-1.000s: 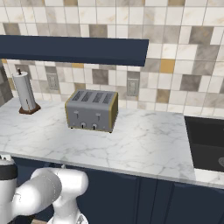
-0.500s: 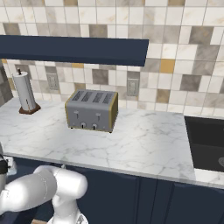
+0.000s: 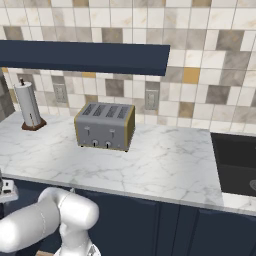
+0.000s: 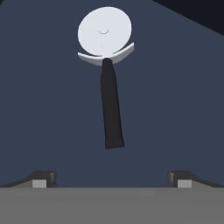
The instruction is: Take the pizza cutter from the drawer on the left and place it on the dining counter for cutting.
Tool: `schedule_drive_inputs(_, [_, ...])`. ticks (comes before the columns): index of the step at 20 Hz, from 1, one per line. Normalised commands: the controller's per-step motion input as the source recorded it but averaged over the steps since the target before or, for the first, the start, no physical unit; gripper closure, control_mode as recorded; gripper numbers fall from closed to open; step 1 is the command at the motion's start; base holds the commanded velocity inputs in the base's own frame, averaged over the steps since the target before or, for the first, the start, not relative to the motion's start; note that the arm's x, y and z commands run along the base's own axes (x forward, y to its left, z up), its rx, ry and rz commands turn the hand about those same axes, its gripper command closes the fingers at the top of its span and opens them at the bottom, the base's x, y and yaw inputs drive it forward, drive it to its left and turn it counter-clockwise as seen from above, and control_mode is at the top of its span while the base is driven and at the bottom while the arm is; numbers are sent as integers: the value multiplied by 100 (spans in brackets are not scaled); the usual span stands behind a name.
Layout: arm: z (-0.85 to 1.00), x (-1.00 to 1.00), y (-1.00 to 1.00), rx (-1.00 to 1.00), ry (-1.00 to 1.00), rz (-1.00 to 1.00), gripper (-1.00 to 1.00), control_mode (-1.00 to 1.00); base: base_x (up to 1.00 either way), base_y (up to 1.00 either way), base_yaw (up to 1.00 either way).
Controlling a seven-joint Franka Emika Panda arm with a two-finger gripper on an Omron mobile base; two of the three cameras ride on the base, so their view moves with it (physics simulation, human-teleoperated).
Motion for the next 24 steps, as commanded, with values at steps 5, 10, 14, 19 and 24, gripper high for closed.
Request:
schedule_drive_inputs(5, [-21,9,14,0,2,0,-100,-100,0,0,0])
schedule_drive_inputs(10, [-29,11,19,-1,0,0,-100,-100,0,0,0])
schedule_drive_inputs(14, [-19,4,9,-1,0,0,-100,-100,0,0,0])
schedule_drive_inputs(19, [-20,0,7,-4,0,0,-100,-100,0,0,0])
schedule_drive_inputs(24, [-25,0,12,-3,0,0,-100,-100,0,0,0])
